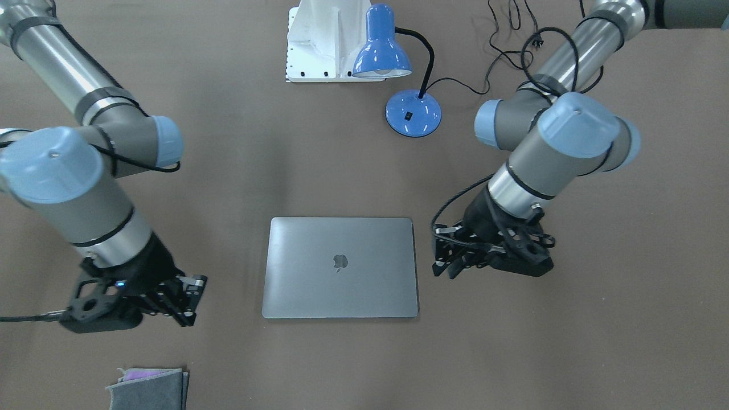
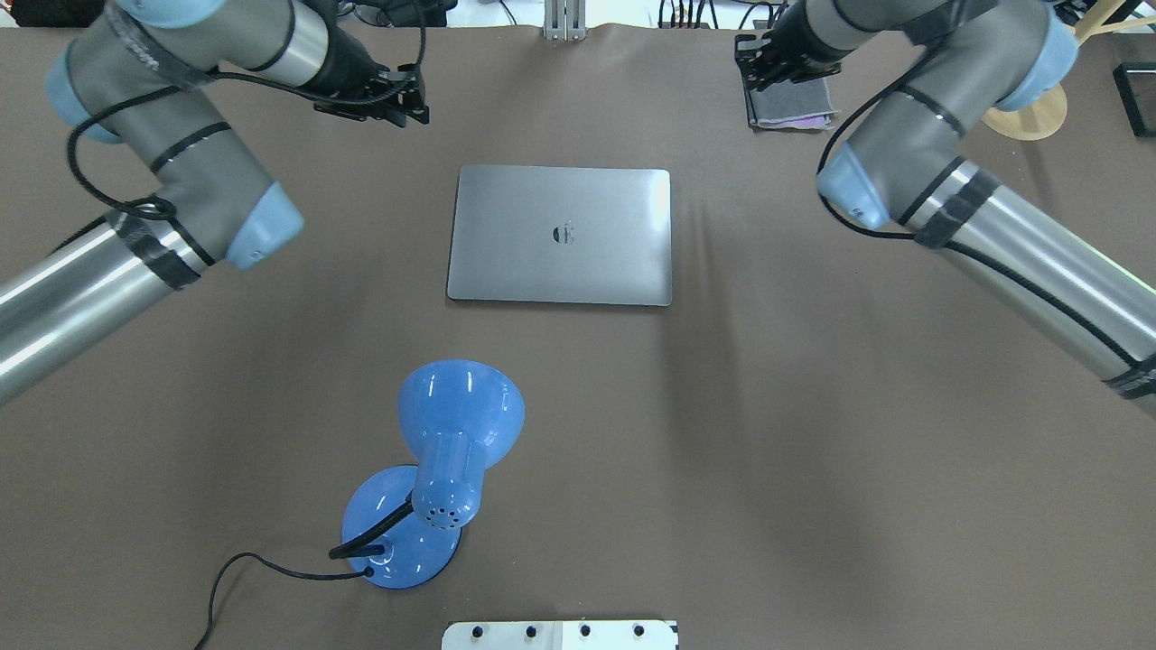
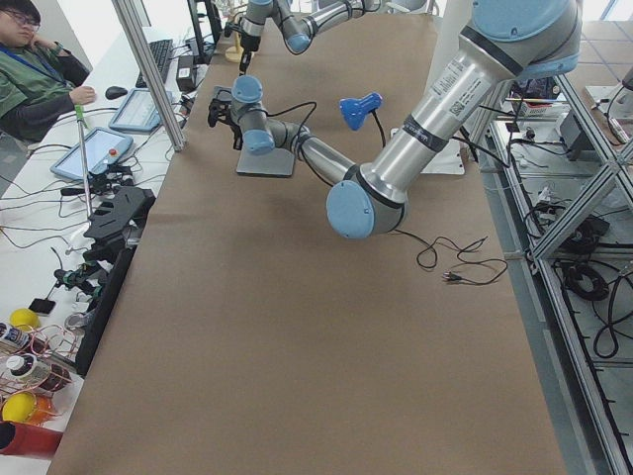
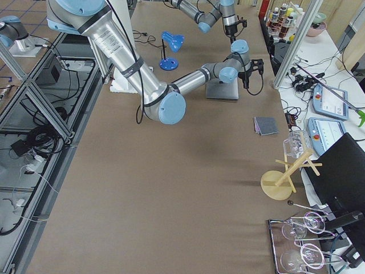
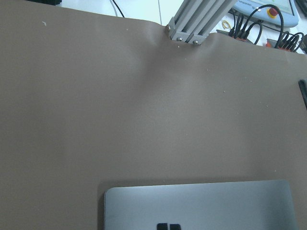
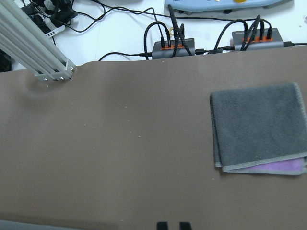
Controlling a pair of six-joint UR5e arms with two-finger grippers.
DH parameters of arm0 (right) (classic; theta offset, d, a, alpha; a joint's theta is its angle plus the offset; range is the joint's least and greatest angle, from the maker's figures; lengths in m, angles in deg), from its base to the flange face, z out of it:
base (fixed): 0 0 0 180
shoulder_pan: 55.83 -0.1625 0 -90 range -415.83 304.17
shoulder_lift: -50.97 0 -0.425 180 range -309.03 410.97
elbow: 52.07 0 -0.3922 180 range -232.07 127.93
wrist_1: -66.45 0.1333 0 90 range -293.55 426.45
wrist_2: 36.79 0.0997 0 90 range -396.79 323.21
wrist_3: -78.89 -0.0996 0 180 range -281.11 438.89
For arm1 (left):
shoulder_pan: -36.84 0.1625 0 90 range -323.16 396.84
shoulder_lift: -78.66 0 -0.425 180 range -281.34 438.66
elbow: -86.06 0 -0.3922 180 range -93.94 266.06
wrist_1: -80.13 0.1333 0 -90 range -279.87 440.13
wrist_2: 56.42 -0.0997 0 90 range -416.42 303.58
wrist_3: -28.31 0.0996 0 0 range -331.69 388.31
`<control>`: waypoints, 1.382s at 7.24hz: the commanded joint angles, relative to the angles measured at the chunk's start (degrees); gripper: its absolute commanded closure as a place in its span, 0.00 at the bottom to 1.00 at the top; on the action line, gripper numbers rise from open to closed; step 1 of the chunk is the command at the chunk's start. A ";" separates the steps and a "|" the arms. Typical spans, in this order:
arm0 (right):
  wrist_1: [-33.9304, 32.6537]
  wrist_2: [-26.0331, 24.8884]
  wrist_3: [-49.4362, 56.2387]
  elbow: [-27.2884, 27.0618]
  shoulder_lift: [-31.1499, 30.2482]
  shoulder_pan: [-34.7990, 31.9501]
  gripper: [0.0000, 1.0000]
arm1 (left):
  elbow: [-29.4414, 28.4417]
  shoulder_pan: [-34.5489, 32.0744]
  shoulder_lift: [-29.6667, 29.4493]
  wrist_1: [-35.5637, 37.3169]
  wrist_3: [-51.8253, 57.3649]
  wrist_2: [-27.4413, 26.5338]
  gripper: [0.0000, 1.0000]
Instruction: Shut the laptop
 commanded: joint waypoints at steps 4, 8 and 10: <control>-7.11 14.24 38.45 -7.11 -24.16 -22.64 0.00 | 11.49 -23.90 22.73 19.37 47.26 13.23 0.01; -36.38 9.40 56.01 -29.04 -41.01 -27.94 0.00 | 12.03 -33.00 37.55 35.23 73.90 11.40 0.01; -36.43 8.88 55.93 -29.71 -47.12 -27.94 0.00 | 12.28 -35.18 43.83 32.97 73.73 10.60 0.01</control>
